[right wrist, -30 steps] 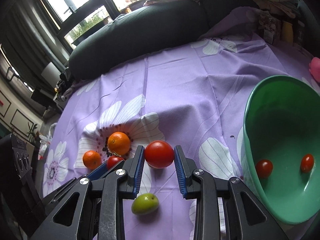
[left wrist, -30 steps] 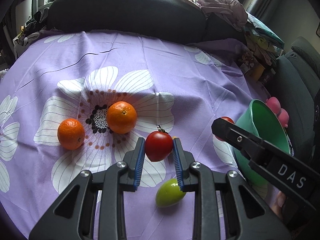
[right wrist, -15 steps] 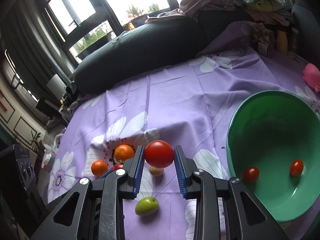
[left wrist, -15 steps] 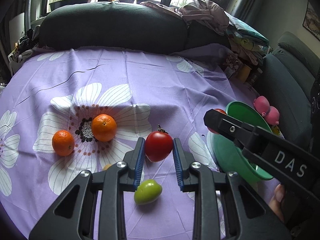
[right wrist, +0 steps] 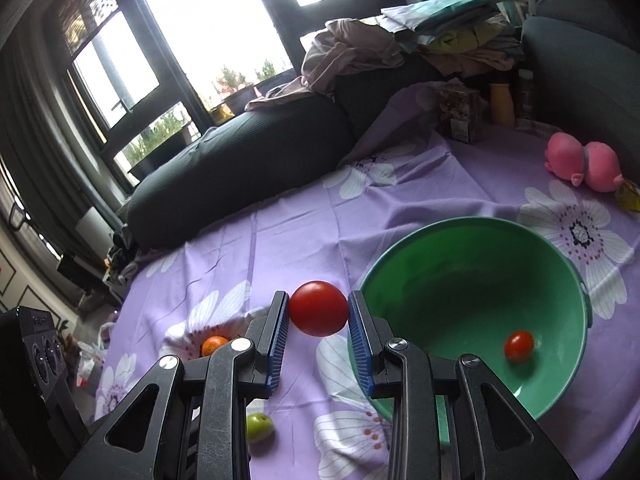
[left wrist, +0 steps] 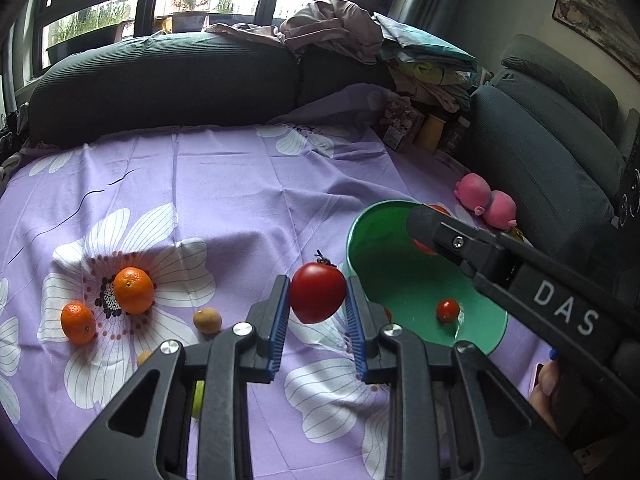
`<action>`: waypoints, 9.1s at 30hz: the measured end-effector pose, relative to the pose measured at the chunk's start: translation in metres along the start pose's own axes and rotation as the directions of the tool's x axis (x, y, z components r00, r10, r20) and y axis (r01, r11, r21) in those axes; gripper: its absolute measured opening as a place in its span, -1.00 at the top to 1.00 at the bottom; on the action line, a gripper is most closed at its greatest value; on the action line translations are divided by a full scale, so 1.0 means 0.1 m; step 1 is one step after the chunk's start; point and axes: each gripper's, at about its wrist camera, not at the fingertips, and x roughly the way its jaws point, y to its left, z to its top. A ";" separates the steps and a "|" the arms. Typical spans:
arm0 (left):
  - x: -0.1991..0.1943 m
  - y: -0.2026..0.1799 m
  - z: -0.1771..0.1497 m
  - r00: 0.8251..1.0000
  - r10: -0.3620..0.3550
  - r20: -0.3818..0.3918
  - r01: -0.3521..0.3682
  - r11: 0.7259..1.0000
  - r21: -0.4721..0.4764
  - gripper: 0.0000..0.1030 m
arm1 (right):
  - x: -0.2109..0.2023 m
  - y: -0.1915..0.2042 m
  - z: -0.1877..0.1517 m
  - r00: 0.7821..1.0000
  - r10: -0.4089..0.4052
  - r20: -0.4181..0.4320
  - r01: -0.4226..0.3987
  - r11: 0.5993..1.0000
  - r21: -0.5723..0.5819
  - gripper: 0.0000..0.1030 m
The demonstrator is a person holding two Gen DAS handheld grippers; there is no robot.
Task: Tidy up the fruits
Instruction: 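Lift both held tomatoes and carry them over the green bowl, then open the left gripper over the bowl while the right gripper releases its tomato, then move both open grippers back toward the remaining fruits, then grasp a small tan round fruit with the left gripper while the right grasps the brown kiwi, then lift both held fruits and carry them over the green bowl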
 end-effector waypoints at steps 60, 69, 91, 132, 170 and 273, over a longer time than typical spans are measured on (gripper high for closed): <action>1.06 -0.80 -0.09 0.945 -0.053 -0.324 0.108 0.982 0.155 0.47 | 0.16 -1.06 -0.02 0.973 -0.205 -0.109 0.227 0.942 0.249 0.37; 1.01 -0.60 -0.05 0.950 0.024 -0.312 0.025 0.988 0.151 0.46 | 0.20 -1.05 -0.03 0.968 -0.213 -0.131 0.239 0.942 0.237 0.38; 0.91 -0.42 -0.02 0.950 0.043 -0.308 -0.001 0.991 0.134 0.45 | 0.28 -0.98 -0.05 0.963 -0.213 -0.165 0.246 0.946 0.210 0.38; -0.33 1.68 -0.36 0.978 0.168 -0.125 -0.206 0.882 -0.425 -0.16 | 0.69 -0.35 -0.18 0.866 -0.483 -0.129 0.471 0.875 -0.115 -0.08; 0.27 1.50 -0.58 0.947 0.048 -0.317 -0.174 0.907 -0.383 0.46 | 1.46 0.88 -0.65 0.875 -0.026 -0.484 -0.092 0.971 -0.219 0.38; -0.43 0.34 -0.16 0.993 -0.018 0.120 0.029 0.996 -0.087 0.50 | 0.06 0.37 -0.10 0.999 0.006 -0.040 -0.009 0.997 -0.071 0.41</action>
